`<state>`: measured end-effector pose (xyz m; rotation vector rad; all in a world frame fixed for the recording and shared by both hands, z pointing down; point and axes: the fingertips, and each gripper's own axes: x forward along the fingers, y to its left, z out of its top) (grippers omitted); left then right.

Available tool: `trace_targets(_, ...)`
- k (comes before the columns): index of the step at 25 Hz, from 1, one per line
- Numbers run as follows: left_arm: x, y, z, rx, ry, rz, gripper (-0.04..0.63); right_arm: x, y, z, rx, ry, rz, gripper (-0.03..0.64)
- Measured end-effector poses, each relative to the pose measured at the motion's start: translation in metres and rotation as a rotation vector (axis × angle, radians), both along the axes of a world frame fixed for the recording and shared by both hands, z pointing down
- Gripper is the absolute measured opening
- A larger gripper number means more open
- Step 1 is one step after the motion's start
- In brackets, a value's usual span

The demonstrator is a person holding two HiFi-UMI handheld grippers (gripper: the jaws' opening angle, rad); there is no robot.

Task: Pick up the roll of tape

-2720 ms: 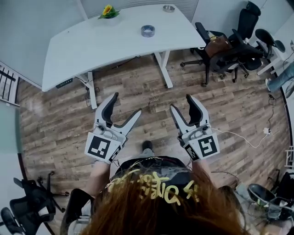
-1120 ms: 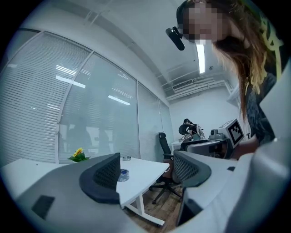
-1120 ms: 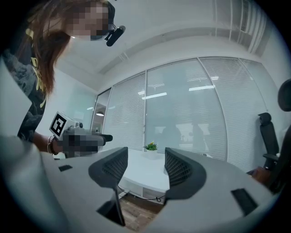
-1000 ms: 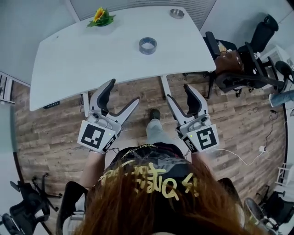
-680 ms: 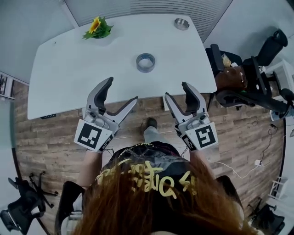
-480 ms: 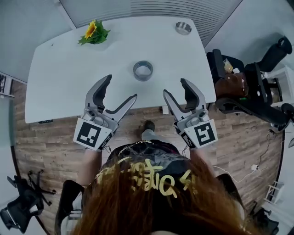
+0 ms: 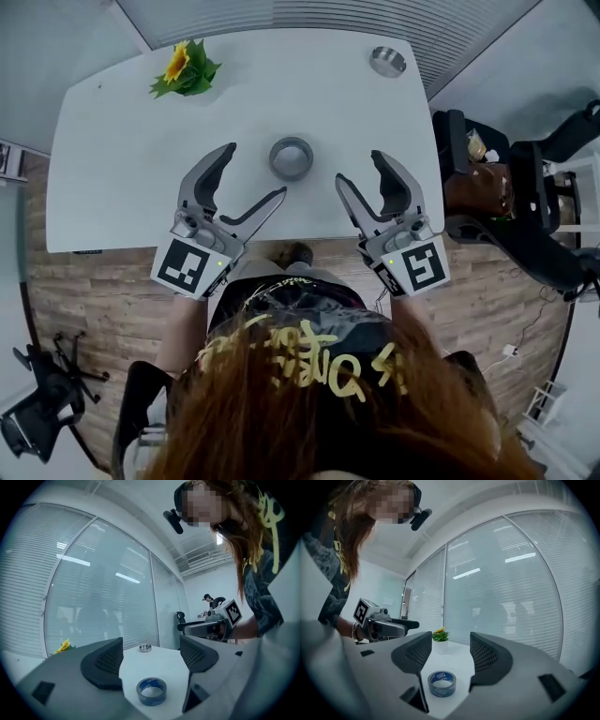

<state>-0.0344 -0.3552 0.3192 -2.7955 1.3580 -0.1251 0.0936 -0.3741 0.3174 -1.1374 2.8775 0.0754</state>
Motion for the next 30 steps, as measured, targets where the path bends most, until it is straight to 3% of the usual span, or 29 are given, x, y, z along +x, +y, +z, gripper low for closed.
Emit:
trace_targets(6,-0.011,-0.021,0.006,-0.017,0.036,0.066,0.371,-0.013,-0.015,0.006,-0.013,-0.001,0.011,0.238)
trace_targets(13,-0.008,-0.034,0.025,-0.056,-0.024,0.209,0.381,-0.028,-0.022,0.029,-0.06,0.048,-0.044,0.265)
trace_targets(20,-0.004,-0.044,0.075,-0.15,-0.085,0.291,0.408,-0.051,-0.019,0.081,-0.147,0.198,-0.16,0.314)
trace_targets(25,0.003,-0.044,0.117,-0.2,-0.125,0.374,0.416,-0.059,-0.024,0.128,-0.196,0.319,-0.218,0.318)
trace_targets(30,0.007,-0.05,0.151,-0.278,-0.179,0.404,0.416,-0.065,-0.032,0.17,-0.242,0.391,-0.266,0.322)
